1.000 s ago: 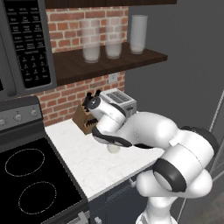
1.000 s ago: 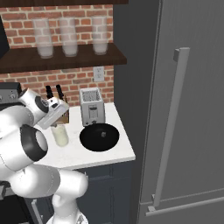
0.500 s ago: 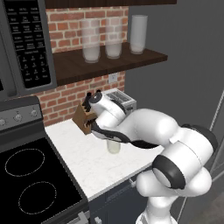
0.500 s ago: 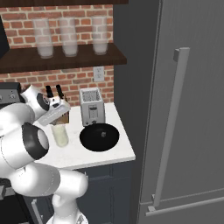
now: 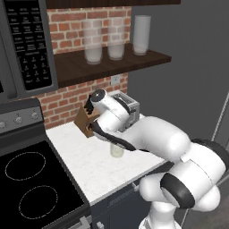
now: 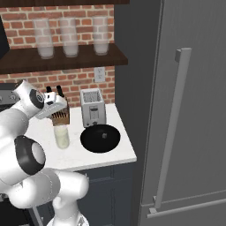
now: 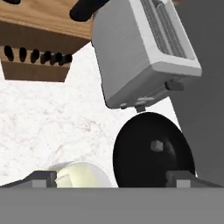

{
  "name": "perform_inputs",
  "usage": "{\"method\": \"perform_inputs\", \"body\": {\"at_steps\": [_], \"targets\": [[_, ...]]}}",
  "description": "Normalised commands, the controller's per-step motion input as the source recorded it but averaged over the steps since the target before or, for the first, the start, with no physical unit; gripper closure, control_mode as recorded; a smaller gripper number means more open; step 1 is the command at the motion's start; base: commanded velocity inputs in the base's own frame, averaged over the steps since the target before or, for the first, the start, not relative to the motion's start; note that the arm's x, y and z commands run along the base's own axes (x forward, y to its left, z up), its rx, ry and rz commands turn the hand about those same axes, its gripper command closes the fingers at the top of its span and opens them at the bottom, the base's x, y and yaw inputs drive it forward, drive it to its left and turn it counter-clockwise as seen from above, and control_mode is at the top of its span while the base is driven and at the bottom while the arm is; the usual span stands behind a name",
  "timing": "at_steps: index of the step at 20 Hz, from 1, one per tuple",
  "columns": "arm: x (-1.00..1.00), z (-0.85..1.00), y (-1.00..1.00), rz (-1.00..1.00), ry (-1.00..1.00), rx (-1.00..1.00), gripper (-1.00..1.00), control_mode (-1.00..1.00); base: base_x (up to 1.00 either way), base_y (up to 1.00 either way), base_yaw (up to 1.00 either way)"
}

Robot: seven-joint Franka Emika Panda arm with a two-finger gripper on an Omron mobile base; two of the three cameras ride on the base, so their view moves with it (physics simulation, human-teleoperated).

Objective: Grab a lemon wedge from the fridge and one ice cube from the ice bowl, and put them in the glass of lemonade.

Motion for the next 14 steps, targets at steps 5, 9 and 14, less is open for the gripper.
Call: {"method": "perform_inputs", "body": {"at_steps": [5,9,14], "targets": [[-0.84,-0.02,-0.07,0.0,-0.36,0.09,-1.0,-1.0,0.0,0.0,0.0],[-0.97,0.78,-0.34,0.0,-0.29,0.23,-1.0,-1.0,0.0,0.0,0.0],[-1.0,0.88,-0.58,0.0,-0.14,0.37,-1.0,-1.0,0.0,0.0,0.0]]}}
